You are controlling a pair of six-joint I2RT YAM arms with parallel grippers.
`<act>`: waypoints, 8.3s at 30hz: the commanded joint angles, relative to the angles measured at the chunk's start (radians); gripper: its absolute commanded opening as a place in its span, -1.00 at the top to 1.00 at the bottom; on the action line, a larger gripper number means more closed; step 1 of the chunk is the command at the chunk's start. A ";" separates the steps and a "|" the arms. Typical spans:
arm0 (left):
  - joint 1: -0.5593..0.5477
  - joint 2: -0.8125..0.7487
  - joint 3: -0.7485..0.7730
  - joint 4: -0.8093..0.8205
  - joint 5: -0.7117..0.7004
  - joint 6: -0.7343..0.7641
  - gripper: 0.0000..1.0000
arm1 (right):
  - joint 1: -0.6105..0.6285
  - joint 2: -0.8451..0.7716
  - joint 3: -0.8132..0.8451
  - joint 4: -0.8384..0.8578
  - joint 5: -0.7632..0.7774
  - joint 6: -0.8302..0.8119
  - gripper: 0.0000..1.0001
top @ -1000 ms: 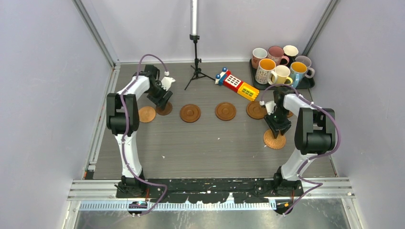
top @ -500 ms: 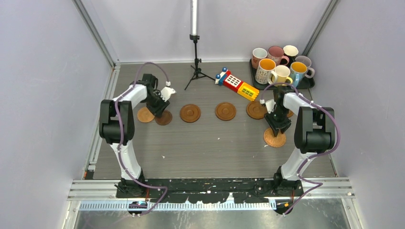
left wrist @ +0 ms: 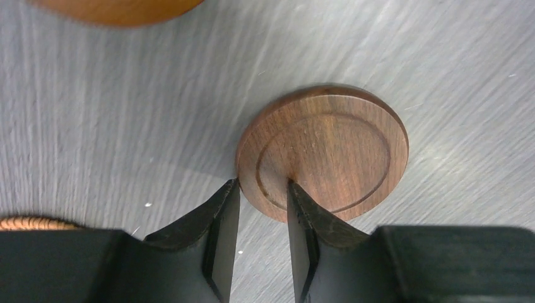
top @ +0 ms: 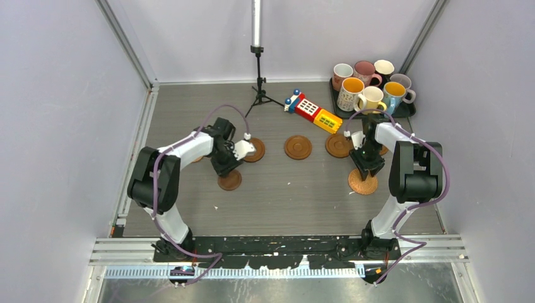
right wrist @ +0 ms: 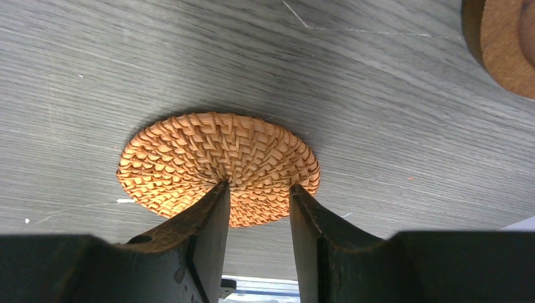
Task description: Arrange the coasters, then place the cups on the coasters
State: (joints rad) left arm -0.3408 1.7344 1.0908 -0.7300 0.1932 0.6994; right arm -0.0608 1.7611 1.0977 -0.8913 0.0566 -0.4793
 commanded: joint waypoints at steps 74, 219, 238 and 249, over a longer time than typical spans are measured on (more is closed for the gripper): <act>-0.594 0.503 1.135 -0.083 0.104 -0.547 -0.46 | -0.103 -0.098 0.137 -0.109 -0.129 0.061 0.10; -0.222 -0.159 0.405 -0.074 0.092 -0.531 -0.65 | 0.303 -0.145 0.106 0.068 -0.331 0.145 0.22; -0.143 -0.175 0.374 -0.095 0.112 -0.530 -0.64 | 0.431 -0.007 0.047 0.306 -0.172 0.061 0.36; -0.135 -0.173 0.377 -0.105 0.117 -0.520 -0.64 | 0.443 0.002 0.000 0.301 -0.166 0.024 0.32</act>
State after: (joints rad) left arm -0.4862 1.5879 1.4540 -0.8246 0.2867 0.1822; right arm 0.3748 1.7741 1.1095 -0.6064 -0.1162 -0.4286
